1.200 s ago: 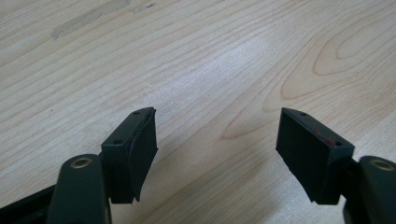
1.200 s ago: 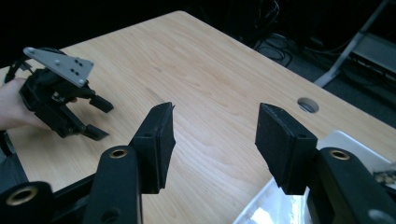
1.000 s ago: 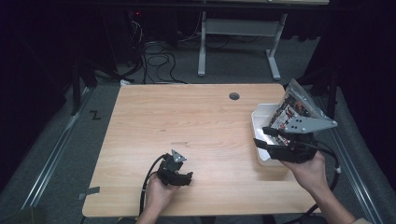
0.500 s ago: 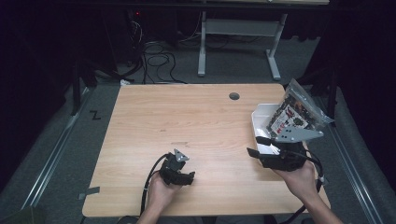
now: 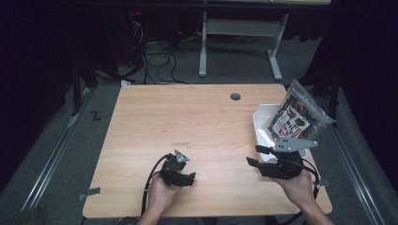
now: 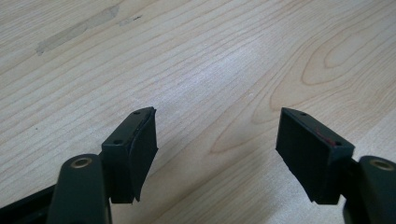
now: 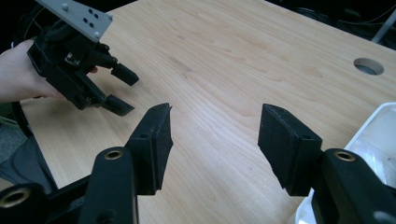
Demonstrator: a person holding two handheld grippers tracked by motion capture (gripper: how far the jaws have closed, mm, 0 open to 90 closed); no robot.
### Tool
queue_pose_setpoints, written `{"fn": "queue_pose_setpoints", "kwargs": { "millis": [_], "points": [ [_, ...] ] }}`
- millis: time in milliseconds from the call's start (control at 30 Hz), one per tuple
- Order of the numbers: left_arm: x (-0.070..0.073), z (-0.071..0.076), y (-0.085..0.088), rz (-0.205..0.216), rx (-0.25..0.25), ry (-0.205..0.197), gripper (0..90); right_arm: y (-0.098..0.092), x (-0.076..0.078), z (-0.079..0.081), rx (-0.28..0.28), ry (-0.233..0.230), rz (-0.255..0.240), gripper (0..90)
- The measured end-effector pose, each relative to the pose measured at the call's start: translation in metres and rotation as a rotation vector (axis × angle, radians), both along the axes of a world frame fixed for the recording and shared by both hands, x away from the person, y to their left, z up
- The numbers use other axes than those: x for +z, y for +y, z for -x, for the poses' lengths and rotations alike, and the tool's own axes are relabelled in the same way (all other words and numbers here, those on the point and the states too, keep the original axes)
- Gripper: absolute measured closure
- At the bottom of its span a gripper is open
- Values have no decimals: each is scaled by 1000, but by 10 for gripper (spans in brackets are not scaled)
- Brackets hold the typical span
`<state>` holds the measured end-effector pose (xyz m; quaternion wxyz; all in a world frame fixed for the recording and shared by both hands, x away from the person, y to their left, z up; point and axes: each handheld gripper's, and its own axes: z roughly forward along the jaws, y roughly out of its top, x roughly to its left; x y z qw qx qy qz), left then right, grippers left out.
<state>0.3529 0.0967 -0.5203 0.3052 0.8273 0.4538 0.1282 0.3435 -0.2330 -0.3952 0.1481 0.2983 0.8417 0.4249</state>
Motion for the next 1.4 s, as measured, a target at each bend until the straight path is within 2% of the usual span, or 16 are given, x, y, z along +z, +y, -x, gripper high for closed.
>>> {"fn": "queue_pose_setpoints", "kwargs": {
  "millis": [167,500,833,933,1267,1400],
  "points": [
    [1,0,1,1,-5,0,296,-2,-8,3,-6,9,-16,447],
    [2,1,1,3,-3,-4,296,-4,-27,2,-25,42,-15,448],
    [2,2,1,1,-6,-7,295,2,-42,2,29,58,-18,442],
    [2,2,1,3,-5,-9,295,3,-45,3,28,46,-14,444],
    [3,2,1,4,-4,-10,294,14,-56,1,50,69,-2,441],
    [3,2,1,3,-5,-11,295,19,-62,-1,32,89,14,456]
  ]
}}
